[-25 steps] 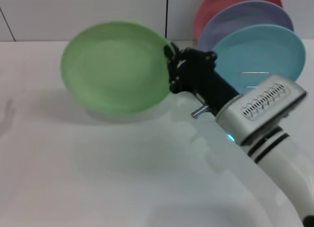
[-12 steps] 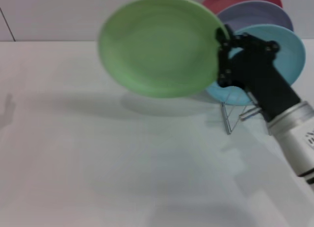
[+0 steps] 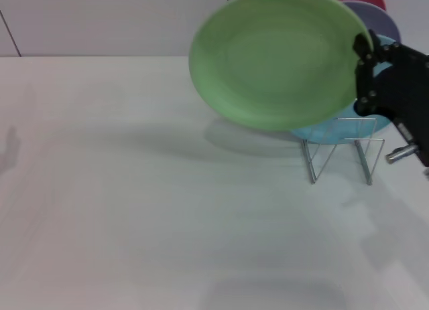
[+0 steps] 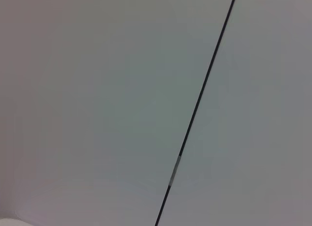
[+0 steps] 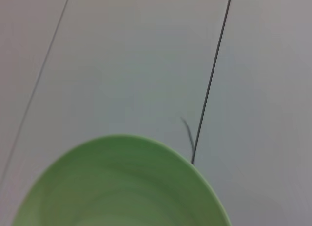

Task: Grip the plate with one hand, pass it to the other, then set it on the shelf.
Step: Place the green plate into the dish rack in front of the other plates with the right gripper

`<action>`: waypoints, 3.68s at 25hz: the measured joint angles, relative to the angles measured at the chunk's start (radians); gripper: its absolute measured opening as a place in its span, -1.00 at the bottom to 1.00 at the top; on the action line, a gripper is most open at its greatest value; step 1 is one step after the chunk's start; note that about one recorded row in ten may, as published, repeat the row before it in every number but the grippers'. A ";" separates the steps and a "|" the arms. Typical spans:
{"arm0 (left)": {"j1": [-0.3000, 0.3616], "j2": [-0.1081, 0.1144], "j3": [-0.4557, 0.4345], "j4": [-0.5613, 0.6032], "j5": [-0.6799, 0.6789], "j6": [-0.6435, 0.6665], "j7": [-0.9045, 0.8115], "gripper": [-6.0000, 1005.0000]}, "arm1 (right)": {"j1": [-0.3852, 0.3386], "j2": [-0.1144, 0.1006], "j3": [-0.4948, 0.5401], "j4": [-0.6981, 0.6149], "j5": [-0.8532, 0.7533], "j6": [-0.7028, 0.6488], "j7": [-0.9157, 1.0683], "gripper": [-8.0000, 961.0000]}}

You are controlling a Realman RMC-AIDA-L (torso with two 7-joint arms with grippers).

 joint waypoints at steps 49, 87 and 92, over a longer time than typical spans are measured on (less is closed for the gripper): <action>-0.056 -0.011 -0.051 -0.097 -0.004 0.033 -0.030 0.23 | 0.353 -0.231 0.000 -0.749 -0.008 -0.596 0.483 -0.92; -0.052 -0.008 -0.043 -0.109 0.001 0.015 -0.033 0.23 | 0.377 -0.172 0.008 -0.960 -0.008 -0.695 0.499 -0.92; -0.047 -0.009 -0.042 -0.111 0.002 0.011 -0.035 0.23 | 0.380 -0.168 0.024 -0.962 -0.008 -0.701 0.496 -0.92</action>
